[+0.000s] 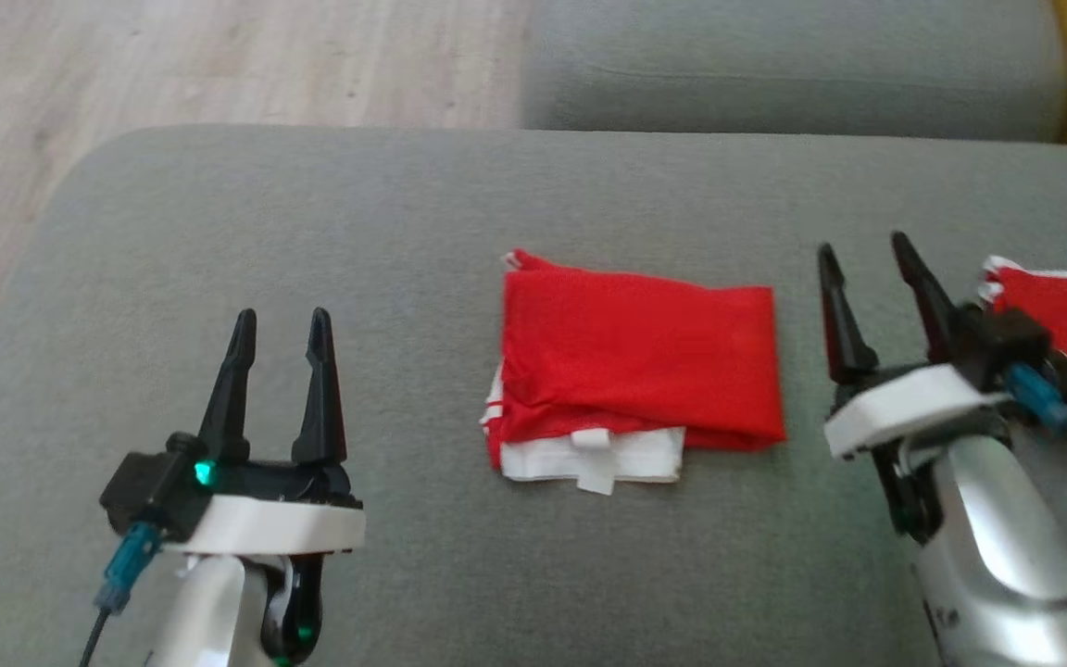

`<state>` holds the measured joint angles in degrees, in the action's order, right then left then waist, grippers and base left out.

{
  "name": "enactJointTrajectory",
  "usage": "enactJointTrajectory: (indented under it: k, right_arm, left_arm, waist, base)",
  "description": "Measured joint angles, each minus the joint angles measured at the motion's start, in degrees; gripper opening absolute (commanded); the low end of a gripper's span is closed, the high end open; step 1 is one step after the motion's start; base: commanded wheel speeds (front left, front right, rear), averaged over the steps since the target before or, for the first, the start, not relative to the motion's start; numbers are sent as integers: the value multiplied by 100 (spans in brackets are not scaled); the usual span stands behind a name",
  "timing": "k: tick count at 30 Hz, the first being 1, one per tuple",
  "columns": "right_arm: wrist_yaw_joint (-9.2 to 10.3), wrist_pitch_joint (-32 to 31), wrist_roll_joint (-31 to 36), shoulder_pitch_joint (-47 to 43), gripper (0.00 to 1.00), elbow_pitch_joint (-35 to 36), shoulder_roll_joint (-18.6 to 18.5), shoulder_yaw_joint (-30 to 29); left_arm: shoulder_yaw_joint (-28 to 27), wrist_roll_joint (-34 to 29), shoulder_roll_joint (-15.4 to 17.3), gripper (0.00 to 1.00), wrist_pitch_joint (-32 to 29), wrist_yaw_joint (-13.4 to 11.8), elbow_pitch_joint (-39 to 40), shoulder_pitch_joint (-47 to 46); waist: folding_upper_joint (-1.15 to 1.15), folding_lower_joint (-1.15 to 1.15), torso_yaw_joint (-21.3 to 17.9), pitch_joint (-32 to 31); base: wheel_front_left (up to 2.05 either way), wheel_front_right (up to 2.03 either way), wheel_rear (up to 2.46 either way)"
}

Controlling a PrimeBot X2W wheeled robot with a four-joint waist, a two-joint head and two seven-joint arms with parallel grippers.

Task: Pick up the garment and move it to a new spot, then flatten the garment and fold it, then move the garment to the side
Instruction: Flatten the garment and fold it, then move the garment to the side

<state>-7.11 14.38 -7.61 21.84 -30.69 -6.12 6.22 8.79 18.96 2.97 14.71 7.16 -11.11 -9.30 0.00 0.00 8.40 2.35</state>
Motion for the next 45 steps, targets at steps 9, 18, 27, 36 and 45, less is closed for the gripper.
enactJointTrajectory:
  k: [9, 18, 27, 36, 45]
  right_arm:
    - [0, 0, 476, -821, 100, 892, 244, -553]
    - [0, 0, 370, -1251, 100, 1185, 331, -626]
    - [0, 0, 363, -1197, 100, 1168, 334, -637]
    - [0, -343, 399, -468, 100, 233, 333, -250]
    - [0, -1156, 92, 239, 100, -1178, 325, -399]
  left_arm:
    - [-200, -224, -14, 100, 0, 42, -54, 48]
    - [-244, -240, -22, 100, 0, 42, -166, 388]
    - [-125, -169, -24, 100, 0, 42, -156, 344]
    - [125, -59, -24, 100, 0, 42, -160, 122]
    - [315, 25, -30, 100, 0, 42, -170, -127]
  waist:
    - [0, 0, -451, 33]
    - [0, -1, -516, 47]
    - [0, -1, -411, 144]
    - [0, 0, -77, 429]
    - [0, 0, 336, 698]
  base:
    - [0, 0, 0]
    - [0, 0, 0]
    - [0, 0, 0]
    - [0, 0, 0]
    - [0, 0, 0]
